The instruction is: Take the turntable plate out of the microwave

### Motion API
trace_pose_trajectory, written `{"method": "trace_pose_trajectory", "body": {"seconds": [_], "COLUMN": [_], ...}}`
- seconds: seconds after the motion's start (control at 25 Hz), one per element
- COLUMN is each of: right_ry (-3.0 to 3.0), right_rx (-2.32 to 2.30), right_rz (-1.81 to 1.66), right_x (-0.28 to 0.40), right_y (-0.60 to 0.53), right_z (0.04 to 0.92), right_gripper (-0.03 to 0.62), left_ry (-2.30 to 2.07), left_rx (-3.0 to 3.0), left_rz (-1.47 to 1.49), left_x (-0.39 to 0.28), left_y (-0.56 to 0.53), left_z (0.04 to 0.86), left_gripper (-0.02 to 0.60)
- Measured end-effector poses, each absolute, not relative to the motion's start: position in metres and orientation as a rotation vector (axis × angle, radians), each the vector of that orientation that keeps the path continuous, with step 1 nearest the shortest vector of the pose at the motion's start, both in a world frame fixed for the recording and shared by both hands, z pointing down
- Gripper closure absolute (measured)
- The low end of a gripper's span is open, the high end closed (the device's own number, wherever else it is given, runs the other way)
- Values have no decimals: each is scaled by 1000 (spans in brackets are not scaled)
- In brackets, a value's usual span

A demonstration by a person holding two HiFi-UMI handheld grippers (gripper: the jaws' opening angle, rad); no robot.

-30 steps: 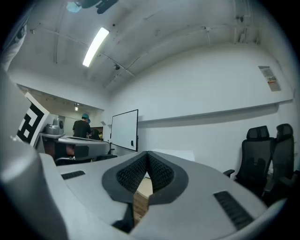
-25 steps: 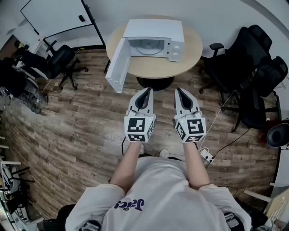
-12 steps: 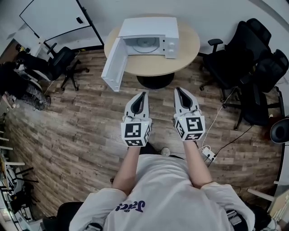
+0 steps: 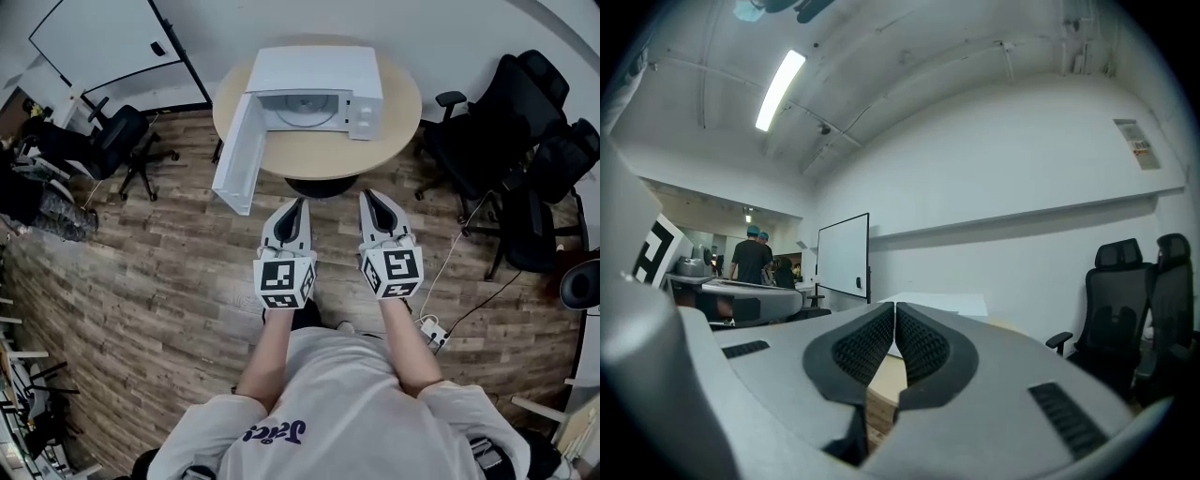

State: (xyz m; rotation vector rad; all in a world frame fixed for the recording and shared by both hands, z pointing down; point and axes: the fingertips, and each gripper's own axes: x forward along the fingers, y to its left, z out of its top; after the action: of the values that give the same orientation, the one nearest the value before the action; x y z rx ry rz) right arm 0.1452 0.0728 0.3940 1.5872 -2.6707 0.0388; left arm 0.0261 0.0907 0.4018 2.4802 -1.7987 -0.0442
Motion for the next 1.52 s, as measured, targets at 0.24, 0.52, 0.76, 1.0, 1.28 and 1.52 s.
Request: {"method": "trace_pose_trajectory", "body": {"seconds": [0.24,0.52,0.76,1.0,1.28,1.52], "right_ry": [-2643,-2573,-2582,-2597,-2586,-2564], "right_rx": [1605,1662,1639,1620,1609,1556], "right_rz": [-31,-74,16,158,210,245], "right_x": [106,64,40,34,38,43], "right_y": [13,-42,-56,-81,-124,-165], "right_z": [385,387,410,437,457,479], "right_gripper": [577,579,579,579,579,579], "left_ry": [-1766,-1744,-1689,-1626,-1554,-1557], "left_rx": [2503,2557,2483,2454,2381,2260], "left_rz": [-91,-69,-75,-40,21,172], "left_x": [-7,-40,-60,-56,-49,-49], "left_y": [28,-29,-55,-78,-124,-178], "left_z": [393,392,419,448,484,530], "left_gripper": [566,566,567,566,566,566]}}
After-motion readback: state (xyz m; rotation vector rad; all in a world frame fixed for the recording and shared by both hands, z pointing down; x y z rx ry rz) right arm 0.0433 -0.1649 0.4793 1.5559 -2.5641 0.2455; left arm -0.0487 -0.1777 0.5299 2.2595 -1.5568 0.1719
